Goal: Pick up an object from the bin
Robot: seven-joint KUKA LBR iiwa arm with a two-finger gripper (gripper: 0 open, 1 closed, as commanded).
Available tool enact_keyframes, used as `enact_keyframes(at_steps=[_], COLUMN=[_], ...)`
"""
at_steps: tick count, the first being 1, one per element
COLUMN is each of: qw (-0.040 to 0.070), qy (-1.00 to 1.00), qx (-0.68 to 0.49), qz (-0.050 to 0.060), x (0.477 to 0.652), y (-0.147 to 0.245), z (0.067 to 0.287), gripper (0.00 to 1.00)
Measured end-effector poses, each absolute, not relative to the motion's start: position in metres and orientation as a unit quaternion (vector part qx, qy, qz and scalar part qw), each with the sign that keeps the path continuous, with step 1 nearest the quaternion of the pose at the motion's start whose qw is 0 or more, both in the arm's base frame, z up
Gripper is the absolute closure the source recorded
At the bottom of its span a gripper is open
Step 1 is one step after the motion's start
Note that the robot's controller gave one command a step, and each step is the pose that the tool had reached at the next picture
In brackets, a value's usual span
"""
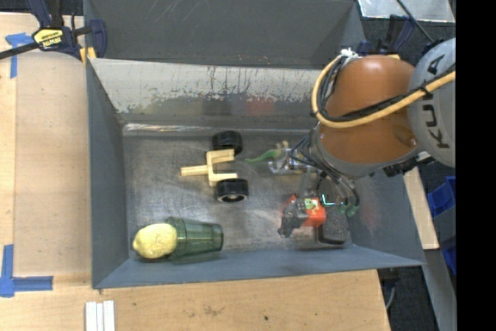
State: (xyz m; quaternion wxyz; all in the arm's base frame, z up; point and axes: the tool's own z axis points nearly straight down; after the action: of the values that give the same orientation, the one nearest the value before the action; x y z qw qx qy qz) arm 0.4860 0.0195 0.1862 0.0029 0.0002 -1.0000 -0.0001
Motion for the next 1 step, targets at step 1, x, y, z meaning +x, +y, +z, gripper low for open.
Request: enact_keyframes(at_steps=[1], qw=[-0.001], qy=[-1.0], qx=[0.0], qz=[0.0], x=[0.4879], y=[0.0194], z=[0.1899], gripper=[0.0])
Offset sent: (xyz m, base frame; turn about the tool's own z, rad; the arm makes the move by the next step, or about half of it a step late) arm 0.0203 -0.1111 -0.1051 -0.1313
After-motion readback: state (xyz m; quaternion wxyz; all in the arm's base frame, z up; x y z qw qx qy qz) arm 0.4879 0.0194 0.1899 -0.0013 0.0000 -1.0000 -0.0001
